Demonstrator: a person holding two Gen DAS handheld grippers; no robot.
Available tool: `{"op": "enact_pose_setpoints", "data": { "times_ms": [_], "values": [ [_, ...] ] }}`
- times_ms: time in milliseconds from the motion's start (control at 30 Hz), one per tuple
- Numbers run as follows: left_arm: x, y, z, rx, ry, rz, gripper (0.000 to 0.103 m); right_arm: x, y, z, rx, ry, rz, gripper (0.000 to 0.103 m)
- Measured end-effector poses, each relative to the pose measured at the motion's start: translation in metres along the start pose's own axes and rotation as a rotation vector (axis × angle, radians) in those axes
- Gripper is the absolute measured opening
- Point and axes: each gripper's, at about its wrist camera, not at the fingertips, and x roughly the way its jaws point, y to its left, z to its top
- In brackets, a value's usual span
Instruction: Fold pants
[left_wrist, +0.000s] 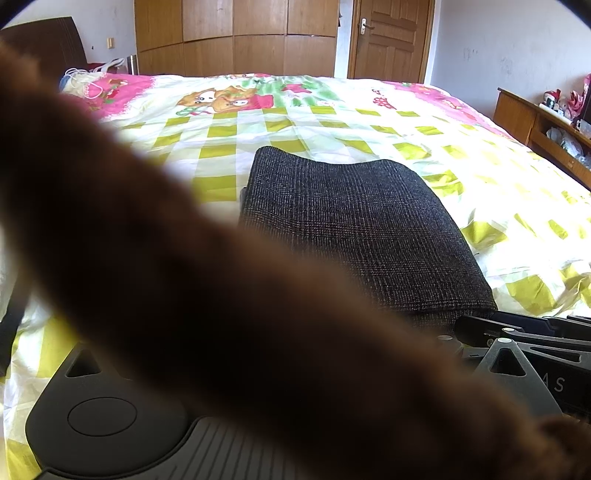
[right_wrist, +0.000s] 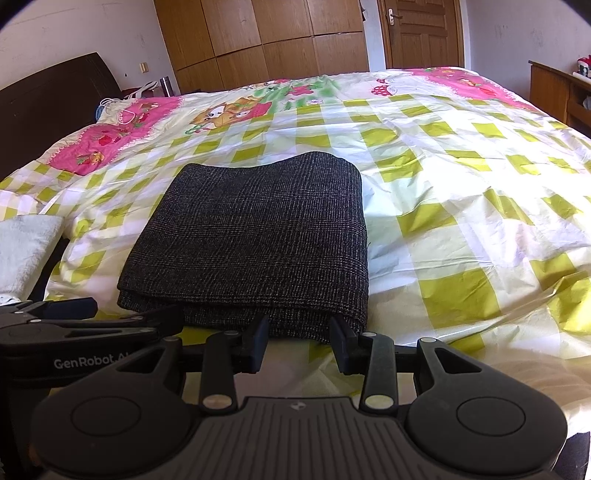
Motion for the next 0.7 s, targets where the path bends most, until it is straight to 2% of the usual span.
{"op": "enact_pose_setpoints", "data": {
  "times_ms": [200,700],
  "values": [
    [0.0002,0.0010,-0.0002,-0.009,0.011,-0.016,0.103,-0.0002,-0.0007,0.0003,0.005,-0.002,0.004,0.050],
    [0.0025,0.0010,0.0000,-0.011,0.034,0.003,0.103,-0.0017,-0.0001,0.0004,0.008,-0.010,0.019,0.050]
  ]
}}
